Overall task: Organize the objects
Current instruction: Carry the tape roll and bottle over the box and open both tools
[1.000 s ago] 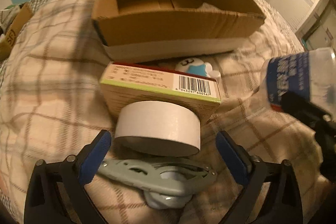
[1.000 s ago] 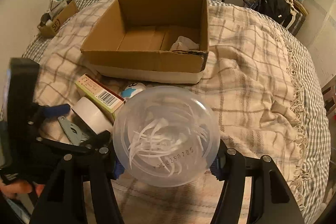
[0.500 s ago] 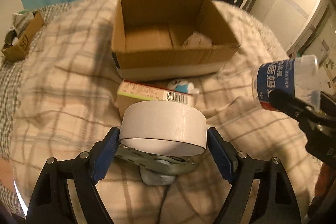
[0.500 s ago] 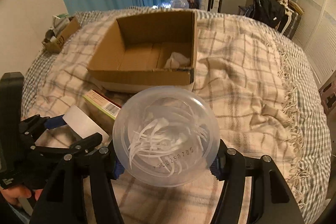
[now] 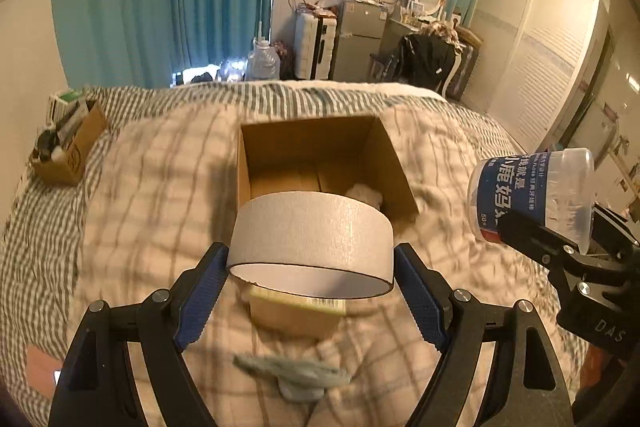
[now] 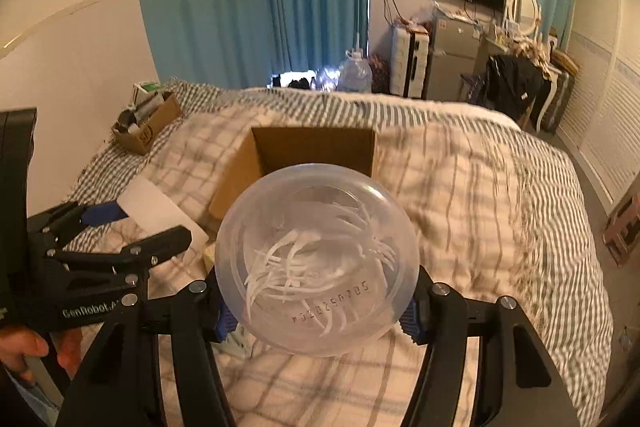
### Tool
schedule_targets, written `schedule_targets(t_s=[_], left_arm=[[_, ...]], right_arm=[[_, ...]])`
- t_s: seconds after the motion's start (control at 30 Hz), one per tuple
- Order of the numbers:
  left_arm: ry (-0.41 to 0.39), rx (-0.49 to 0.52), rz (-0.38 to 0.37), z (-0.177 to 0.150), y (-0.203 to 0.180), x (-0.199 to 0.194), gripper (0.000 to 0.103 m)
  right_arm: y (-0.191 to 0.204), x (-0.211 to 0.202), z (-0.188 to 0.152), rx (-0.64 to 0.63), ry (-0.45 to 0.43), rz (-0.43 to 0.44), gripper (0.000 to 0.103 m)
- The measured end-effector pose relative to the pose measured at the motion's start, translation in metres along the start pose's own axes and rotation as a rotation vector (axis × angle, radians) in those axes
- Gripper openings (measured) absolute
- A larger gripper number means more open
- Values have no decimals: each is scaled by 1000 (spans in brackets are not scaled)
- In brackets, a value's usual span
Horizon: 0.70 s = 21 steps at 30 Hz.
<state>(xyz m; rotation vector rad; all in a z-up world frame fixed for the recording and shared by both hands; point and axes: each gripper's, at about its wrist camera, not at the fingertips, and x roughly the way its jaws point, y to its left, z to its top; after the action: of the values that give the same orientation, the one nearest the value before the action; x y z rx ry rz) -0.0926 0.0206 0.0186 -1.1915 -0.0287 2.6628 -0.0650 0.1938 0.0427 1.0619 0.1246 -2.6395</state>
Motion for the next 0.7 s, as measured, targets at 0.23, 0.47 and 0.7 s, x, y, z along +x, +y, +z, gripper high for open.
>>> schedule_targets(t_s=[0.23,0.47,0.7], left_arm=[[-6,13,36,46,5,37,85],[32,48,47,75,6,103,85],[116,73,29,72,5,168,85]], right_arm=[[-8,37,48,-14,-20,15,61],[-20,108,84,15,22,8,61],[-31,185,82,55,102,21,61]])
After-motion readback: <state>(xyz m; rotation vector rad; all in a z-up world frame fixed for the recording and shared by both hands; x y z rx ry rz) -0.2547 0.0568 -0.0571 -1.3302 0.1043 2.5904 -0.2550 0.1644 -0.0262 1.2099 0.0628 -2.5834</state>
